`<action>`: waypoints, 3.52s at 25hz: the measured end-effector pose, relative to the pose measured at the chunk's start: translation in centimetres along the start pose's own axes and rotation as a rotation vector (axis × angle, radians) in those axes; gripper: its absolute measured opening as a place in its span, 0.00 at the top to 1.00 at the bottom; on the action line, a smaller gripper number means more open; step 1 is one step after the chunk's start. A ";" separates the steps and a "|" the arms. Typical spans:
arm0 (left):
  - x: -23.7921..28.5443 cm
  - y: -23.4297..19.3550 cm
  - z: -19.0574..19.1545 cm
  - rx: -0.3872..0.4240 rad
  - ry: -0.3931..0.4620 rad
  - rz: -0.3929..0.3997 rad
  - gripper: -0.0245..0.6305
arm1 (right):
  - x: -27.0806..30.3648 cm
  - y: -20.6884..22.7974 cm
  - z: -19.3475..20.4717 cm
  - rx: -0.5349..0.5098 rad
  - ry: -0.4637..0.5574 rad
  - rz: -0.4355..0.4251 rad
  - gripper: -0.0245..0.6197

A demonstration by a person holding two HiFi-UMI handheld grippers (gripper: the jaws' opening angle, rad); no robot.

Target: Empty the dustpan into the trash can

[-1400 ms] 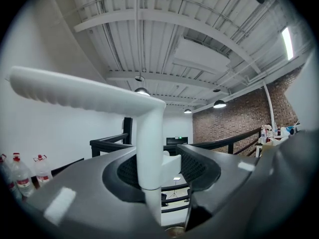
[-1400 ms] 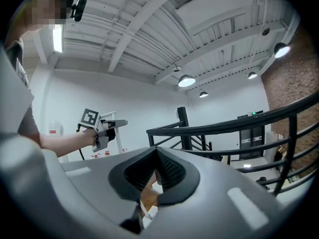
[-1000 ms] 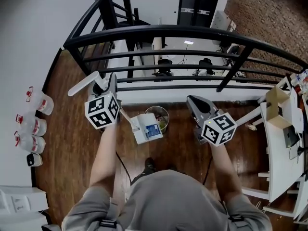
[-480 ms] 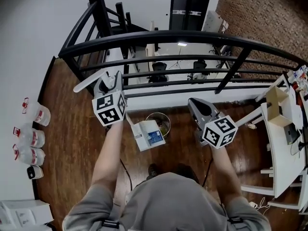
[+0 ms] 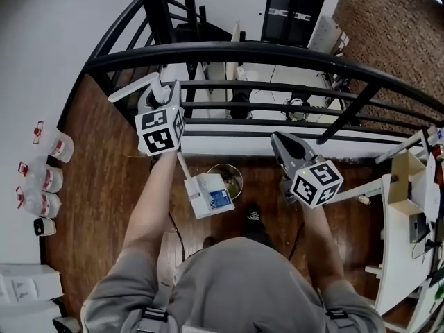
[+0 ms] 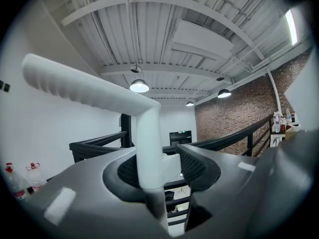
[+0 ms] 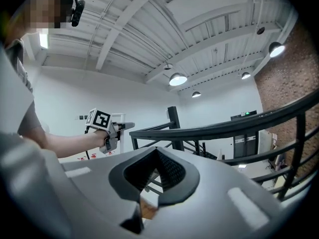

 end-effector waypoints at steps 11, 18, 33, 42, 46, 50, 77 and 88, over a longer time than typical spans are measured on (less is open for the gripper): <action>11.1 3.8 0.8 0.043 -0.087 -0.104 0.68 | 6.4 10.9 -2.5 0.019 -0.045 -0.141 0.96; 16.0 5.5 1.9 0.062 -0.143 -0.121 0.68 | 7.5 14.9 -2.7 0.035 -0.065 -0.169 0.96; 20.9 6.7 3.0 0.104 -0.216 -0.153 0.68 | 7.8 18.7 -2.7 0.050 -0.080 -0.176 0.96; 19.9 11.4 1.6 0.197 -0.189 -0.127 0.67 | 7.6 18.9 -2.5 0.066 -0.066 -0.175 0.96; 19.9 14.2 1.2 0.231 -0.170 -0.106 0.67 | 7.2 19.1 -2.5 0.072 -0.062 -0.164 0.96; 19.8 15.9 0.9 0.254 -0.154 -0.071 0.67 | 6.6 19.6 -2.2 0.082 -0.063 -0.147 0.96; 8.9 11.9 -0.2 0.201 -0.122 -0.077 0.67 | 9.9 7.3 3.6 0.014 -0.212 -0.343 0.96; 1.4 5.8 0.0 0.146 -0.111 -0.138 0.66 | 11.9 0.3 5.5 -0.030 -0.277 -0.443 0.96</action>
Point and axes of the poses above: the fingertips, and each gripper's own axes: x forward along the fingers, y to its right, z out of its underside, the point moved 1 cm from there along -x, backward along the fingers, and after that the axes turned 1 degree about z, right-handed, at the moved point
